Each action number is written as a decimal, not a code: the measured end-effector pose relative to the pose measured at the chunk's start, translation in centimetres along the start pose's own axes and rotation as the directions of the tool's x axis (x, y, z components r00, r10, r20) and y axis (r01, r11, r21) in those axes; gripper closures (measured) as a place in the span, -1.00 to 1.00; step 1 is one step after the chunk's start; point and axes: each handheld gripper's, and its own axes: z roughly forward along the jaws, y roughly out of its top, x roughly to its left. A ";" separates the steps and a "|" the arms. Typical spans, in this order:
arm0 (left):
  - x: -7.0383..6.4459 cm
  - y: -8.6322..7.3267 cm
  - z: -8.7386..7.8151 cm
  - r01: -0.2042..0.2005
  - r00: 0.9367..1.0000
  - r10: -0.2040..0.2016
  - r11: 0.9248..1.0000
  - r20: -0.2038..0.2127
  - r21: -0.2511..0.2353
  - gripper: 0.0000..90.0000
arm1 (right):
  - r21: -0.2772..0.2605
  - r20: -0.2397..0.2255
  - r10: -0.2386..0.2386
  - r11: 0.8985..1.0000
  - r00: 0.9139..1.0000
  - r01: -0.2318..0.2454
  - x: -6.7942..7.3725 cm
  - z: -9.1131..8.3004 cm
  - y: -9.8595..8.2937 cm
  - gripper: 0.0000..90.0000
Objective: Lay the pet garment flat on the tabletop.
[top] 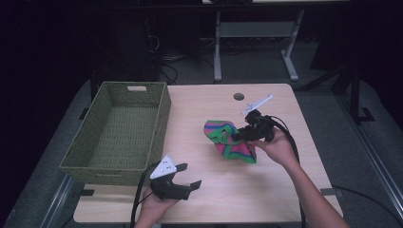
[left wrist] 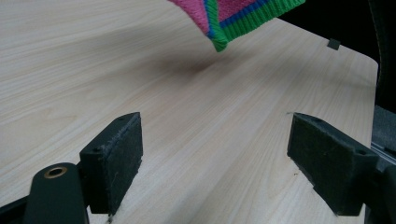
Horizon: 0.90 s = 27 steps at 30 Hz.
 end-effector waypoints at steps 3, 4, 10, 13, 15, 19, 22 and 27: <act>0.0 0.0 0.0 0.006 1.000 -0.006 1.000 0.001 -0.001 -0.61 | -0.019 -0.016 0.005 1.000 1.000 -0.005 0.4 -0.7 -0.5 0.66; 0.0 0.0 0.1 0.006 1.000 -0.006 1.000 0.003 0.000 -0.61 | -0.022 -0.013 0.004 1.000 1.000 -0.004 0.6 -0.9 -0.7 0.66; -0.2 0.0 0.1 -0.005 1.000 0.005 1.000 -0.010 0.003 -0.62 | -0.055 0.003 0.002 0.998 1.000 -0.002 1.8 -1.8 -1.9 0.65; -0.2 0.0 0.0 -0.008 1.000 0.008 1.000 -0.017 0.003 -0.62 | -0.066 0.006 0.001 0.998 1.000 0.000 2.4 -2.0 -2.5 0.65; -0.1 -0.1 -0.1 -0.005 1.000 0.005 1.000 -0.017 0.002 -0.62 | -0.065 0.011 -0.006 0.998 1.000 0.007 2.7 -2.0 -2.7 0.65; -0.1 -0.1 -0.1 -0.005 1.000 0.005 1.000 -0.015 0.001 -0.62 | -0.071 0.002 -0.011 0.997 1.000 0.011 3.5 -1.9 -3.2 0.65; -0.1 -0.1 -0.1 0.005 1.000 -0.005 1.000 -0.011 0.000 -0.62 | -0.074 -0.008 -0.016 0.997 1.000 0.015 3.8 -1.4 -3.5 0.65; -0.1 -0.1 -0.2 0.003 1.000 -0.003 1.000 -0.012 -0.007 -0.62 | -0.082 -0.019 -0.008 0.997 1.000 0.006 4.6 -0.9 -3.7 0.65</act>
